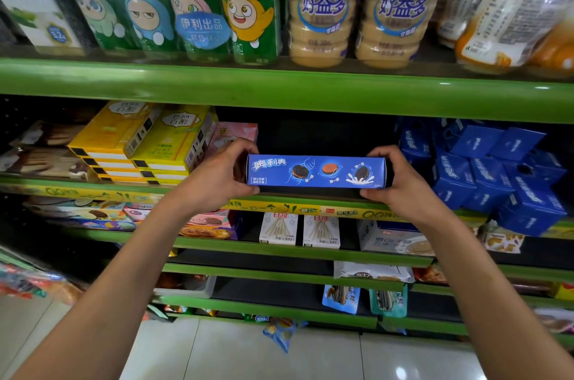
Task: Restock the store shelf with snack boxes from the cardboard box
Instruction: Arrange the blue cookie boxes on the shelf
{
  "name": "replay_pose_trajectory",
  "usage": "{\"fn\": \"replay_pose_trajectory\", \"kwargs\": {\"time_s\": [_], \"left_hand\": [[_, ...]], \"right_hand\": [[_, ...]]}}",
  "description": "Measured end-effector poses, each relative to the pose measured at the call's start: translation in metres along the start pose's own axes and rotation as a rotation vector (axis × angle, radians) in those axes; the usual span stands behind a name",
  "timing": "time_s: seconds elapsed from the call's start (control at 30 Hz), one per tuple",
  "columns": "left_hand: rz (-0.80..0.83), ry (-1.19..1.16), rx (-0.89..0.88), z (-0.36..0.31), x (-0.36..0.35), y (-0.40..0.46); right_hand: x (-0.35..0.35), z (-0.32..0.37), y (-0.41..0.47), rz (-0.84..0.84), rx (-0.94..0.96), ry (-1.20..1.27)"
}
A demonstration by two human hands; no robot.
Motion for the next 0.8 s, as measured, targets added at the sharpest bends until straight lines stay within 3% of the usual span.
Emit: {"fn": "replay_pose_trajectory", "kwargs": {"time_s": [0.8], "left_hand": [[0.004, 0.016, 0.007, 0.0051, 0.0, 0.0018]], "right_hand": [[0.0, 0.0, -0.0007, 0.01, -0.022, 0.007]]}}
Point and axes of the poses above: each hand's wrist, its own y-axis towards the middle knuckle, its own x-axis out of the back of the hand, z = x × y, the point moved 4 cm from there along y, towards the middle knuckle, and after that the axes turned 5 degrees about x, right-handed, at the moved point
